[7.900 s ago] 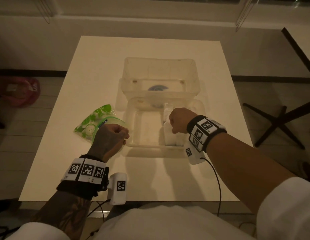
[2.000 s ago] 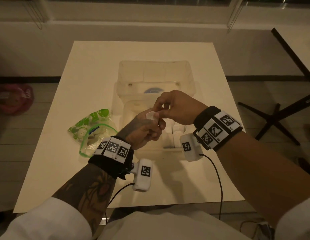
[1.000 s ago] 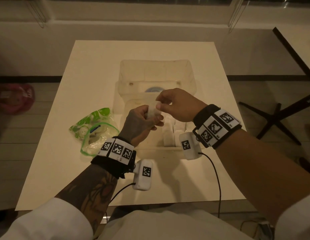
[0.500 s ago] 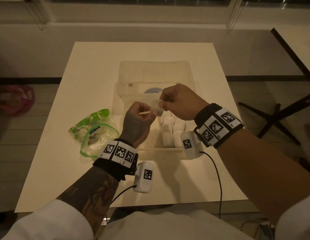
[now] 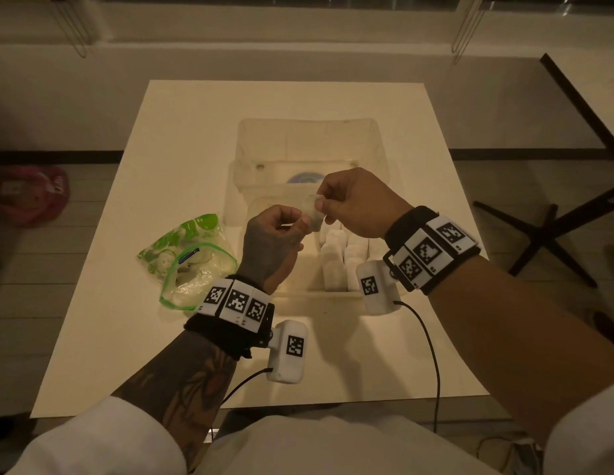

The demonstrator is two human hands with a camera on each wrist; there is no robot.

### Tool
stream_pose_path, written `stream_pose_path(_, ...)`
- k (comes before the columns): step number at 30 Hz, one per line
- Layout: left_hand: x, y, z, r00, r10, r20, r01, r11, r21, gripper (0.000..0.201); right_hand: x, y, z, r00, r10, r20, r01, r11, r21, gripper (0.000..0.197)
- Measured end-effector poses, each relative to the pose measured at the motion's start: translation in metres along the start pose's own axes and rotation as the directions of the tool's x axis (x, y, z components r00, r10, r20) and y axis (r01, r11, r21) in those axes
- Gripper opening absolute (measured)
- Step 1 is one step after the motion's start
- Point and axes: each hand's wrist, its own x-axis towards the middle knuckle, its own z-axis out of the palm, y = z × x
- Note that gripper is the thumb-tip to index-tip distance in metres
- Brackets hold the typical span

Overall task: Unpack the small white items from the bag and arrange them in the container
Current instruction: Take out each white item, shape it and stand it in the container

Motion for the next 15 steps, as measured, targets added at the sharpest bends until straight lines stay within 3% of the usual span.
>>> stream_pose_path(5, 0.0004, -0.0027, -0.0006, 0.998, -0.002, -0.057, 0.004, 0.999, 0.034, 0.009, 0.0013, 0.0000, 0.0012, 1.000, -0.005, 0.011, 0.006, 0.997, -0.076, 0.014)
stream_pose_path(11, -0.0031, 0.0002, -0.0040, 0.992, -0.095, 0.086, 0.105, 0.987, -0.120, 0.011, -0.0009, 0.0028, -0.0002, 0.999, -0.007, 0.050, 0.010, 0.997, -0.075, 0.013)
stream_pose_path(15, -0.0034, 0.0050, -0.0044, 0.978, -0.102, 0.182, 0.124, 0.985, -0.119, 0.021, -0.0023, 0.0009, -0.0038, 0.996, -0.033, 0.084, 0.037, 0.998, -0.042, 0.014)
